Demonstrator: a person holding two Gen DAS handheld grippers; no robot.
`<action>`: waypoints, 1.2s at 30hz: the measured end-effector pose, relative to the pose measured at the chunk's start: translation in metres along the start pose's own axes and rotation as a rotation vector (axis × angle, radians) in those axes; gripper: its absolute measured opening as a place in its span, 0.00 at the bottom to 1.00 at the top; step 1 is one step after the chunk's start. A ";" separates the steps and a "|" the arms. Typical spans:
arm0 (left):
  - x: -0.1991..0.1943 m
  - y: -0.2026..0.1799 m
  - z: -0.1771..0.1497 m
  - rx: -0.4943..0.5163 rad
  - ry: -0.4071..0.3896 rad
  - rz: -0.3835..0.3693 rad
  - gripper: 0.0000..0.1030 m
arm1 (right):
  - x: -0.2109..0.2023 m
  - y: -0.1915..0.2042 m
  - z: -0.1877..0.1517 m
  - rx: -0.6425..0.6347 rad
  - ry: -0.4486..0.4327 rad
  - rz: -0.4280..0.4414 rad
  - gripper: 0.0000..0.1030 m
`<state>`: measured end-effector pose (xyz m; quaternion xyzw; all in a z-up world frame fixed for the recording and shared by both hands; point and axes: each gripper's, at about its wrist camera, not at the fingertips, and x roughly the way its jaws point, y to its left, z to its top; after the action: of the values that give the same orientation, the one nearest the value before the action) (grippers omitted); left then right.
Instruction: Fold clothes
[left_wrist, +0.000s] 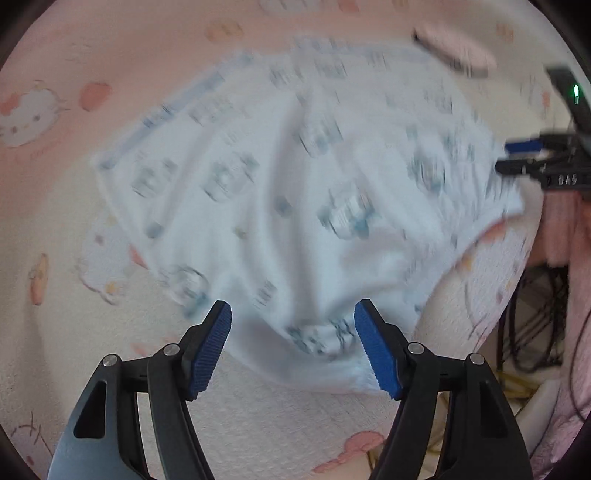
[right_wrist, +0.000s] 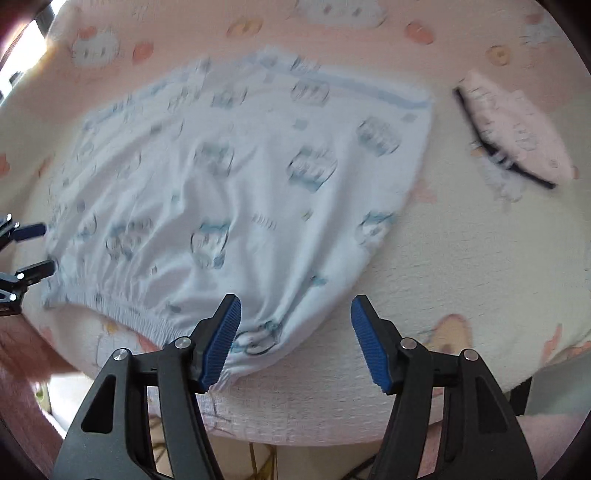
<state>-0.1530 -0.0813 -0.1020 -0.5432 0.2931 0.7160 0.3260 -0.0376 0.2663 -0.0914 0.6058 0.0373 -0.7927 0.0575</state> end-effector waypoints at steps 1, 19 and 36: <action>-0.003 0.000 -0.002 0.002 -0.004 0.006 0.70 | -0.001 -0.003 -0.008 0.006 0.020 -0.004 0.62; -0.012 0.159 0.036 -0.576 -0.107 -0.003 0.70 | -0.046 0.000 0.006 0.054 -0.095 0.054 0.62; 0.075 0.240 0.098 -0.813 -0.163 -0.188 0.56 | 0.086 0.111 0.350 -0.061 -0.050 0.195 0.61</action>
<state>-0.4138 -0.1424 -0.1360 -0.5937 -0.0904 0.7811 0.1712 -0.3798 0.1072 -0.0808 0.5846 0.0010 -0.7966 0.1538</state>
